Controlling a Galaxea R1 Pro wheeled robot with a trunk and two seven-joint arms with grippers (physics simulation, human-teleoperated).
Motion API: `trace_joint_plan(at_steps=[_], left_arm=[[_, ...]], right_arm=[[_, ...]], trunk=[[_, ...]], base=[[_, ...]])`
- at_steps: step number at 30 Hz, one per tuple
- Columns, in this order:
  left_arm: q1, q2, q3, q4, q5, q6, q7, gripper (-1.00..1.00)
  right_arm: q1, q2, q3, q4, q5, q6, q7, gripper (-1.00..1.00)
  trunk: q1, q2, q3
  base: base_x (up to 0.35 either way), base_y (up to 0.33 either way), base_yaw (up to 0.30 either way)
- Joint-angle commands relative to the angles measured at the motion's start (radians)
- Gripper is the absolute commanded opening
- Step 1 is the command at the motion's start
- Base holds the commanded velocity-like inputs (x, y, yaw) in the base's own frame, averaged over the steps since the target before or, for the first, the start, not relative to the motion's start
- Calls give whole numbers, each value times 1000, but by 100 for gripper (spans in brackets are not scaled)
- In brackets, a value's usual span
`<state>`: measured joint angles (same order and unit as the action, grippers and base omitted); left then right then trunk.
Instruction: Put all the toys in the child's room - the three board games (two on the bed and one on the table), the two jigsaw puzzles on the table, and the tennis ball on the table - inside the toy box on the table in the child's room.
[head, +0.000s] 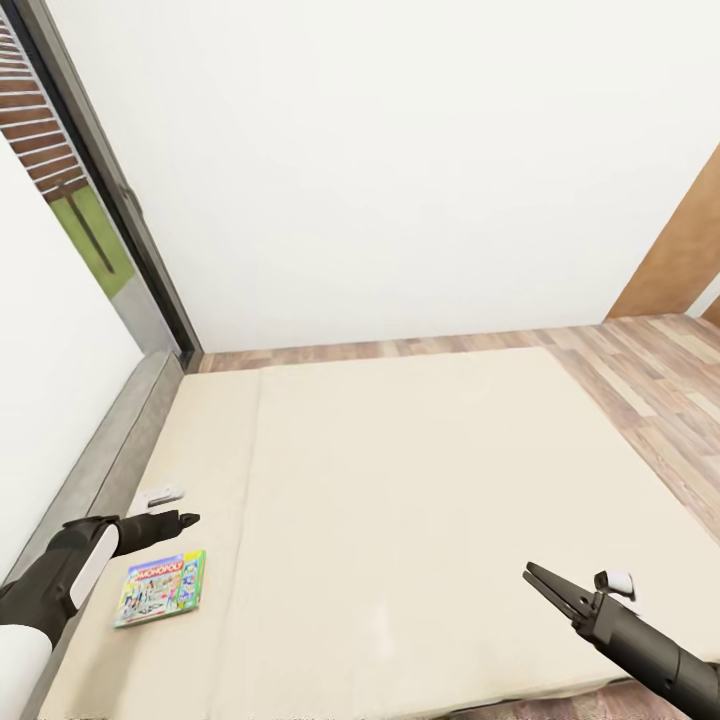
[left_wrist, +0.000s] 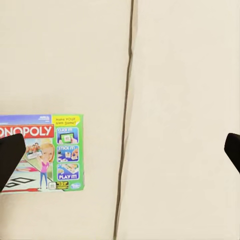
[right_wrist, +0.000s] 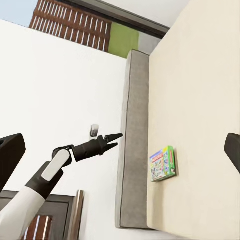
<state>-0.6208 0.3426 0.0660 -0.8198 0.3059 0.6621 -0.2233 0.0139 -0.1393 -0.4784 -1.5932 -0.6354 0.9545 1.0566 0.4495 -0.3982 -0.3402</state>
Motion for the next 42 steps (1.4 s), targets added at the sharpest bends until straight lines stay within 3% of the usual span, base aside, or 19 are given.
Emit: trace_joint_plan(at_steps=[1, 22, 42], left_arm=[[0, 0, 3, -1, 1, 7, -4, 100], [0, 1, 2, -1, 0, 5, -2, 100], [-3, 13, 4, 0, 0, -43, -1, 100]], right_arm=[[0, -1, 0, -1, -1, 4, 1, 100], [0, -3, -1, -1, -1, 4, 3, 100], [0, -1, 0, -2, -1, 4, 3, 100]], trunk=[[1, -2, -3], [1, -2, -37], [1, -2, -69]], base=[[0, 0, 1], [0, 0, 0], [0, 0, 0]])
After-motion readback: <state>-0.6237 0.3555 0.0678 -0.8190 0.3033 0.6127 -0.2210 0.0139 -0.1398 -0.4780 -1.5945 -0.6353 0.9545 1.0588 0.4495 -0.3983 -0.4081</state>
